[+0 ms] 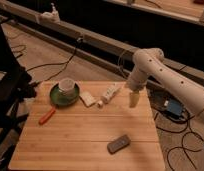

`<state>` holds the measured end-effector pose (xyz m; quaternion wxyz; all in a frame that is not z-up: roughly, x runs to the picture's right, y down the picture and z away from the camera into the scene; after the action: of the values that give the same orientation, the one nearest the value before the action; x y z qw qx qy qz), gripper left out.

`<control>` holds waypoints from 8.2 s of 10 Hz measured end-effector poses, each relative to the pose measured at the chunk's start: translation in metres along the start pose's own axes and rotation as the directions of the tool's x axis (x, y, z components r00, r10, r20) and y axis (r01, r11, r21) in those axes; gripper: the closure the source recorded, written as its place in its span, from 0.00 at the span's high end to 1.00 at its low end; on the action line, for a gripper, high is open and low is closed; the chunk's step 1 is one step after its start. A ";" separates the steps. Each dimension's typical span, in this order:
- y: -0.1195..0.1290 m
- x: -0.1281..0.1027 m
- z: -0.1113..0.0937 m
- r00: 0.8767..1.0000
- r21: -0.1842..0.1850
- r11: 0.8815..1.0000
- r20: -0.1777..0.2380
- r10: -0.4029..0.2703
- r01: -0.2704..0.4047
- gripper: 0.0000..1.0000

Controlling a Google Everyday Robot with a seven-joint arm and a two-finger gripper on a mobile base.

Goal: Place the eraser in the ceramic cup

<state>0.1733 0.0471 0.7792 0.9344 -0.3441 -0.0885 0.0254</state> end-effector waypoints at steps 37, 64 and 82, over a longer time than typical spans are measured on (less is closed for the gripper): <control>0.160 -0.010 0.148 0.896 -0.134 0.886 0.056 -0.440 0.443 0.80; -0.005 -0.025 0.107 0.994 0.035 0.993 0.015 -0.113 0.112 0.02; -0.128 -0.132 -0.008 0.968 0.317 0.916 -0.033 -0.249 0.246 0.02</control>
<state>0.0429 -0.0700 0.8363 0.9730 -0.1746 -0.1296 -0.0778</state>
